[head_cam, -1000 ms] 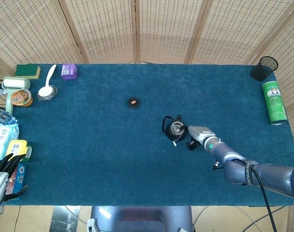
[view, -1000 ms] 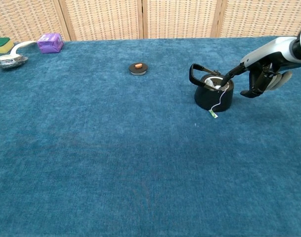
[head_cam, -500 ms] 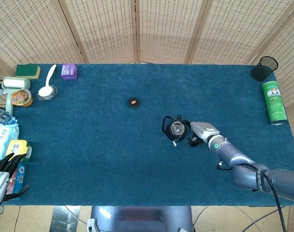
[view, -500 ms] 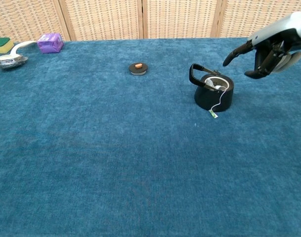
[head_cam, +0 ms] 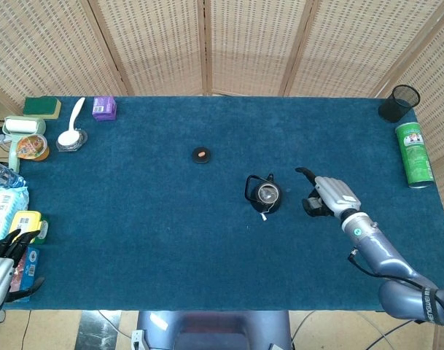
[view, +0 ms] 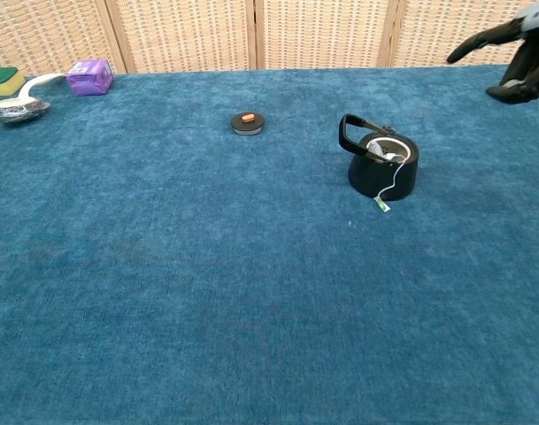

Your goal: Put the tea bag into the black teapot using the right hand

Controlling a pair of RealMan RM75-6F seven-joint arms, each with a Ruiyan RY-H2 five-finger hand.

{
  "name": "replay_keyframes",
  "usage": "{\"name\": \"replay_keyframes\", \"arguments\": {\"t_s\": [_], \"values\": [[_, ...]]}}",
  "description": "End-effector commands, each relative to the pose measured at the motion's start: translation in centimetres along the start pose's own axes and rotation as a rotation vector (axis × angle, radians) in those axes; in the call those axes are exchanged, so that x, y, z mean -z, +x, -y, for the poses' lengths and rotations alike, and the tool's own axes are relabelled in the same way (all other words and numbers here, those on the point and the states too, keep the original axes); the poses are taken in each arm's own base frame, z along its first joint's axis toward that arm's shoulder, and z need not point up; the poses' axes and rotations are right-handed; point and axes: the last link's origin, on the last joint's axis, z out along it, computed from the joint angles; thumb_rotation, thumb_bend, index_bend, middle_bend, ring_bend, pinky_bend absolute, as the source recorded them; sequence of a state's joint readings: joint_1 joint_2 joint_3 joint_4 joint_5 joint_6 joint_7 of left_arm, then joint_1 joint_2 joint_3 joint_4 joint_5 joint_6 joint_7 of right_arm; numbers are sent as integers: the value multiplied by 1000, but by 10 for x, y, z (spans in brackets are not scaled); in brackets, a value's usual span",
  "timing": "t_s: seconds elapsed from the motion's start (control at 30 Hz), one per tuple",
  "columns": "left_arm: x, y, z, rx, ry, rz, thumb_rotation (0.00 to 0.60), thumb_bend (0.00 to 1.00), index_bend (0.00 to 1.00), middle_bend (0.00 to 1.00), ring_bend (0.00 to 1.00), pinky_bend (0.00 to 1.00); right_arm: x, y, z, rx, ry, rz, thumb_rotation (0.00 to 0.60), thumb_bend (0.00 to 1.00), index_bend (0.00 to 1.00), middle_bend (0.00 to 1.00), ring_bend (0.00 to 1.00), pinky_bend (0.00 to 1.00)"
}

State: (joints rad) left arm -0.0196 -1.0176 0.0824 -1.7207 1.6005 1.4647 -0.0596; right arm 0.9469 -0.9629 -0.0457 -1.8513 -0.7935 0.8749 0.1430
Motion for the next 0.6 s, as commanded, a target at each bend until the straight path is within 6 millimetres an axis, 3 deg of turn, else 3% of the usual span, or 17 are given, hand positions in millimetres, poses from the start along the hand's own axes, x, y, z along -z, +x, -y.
{"name": "replay_keyframes", "arguments": {"t_s": [0.03,0.33,0.6], "values": [[-2,0,0,-1,2,-3,600,274,84,135,0,101,18,0,-17,-26,17,-129,600,576,70,750,862,846],[-3,-4,-1,-2,8,-10,600,274,84,135,0,101,59,-18,-55,24,-27,-396,600,549,119,569,630,641],[-1,-9,-3,10,6,-4,600,274,84,136,0,101,96,-45,-77,97,-121,-451,600,543,128,465,494,514]]}}
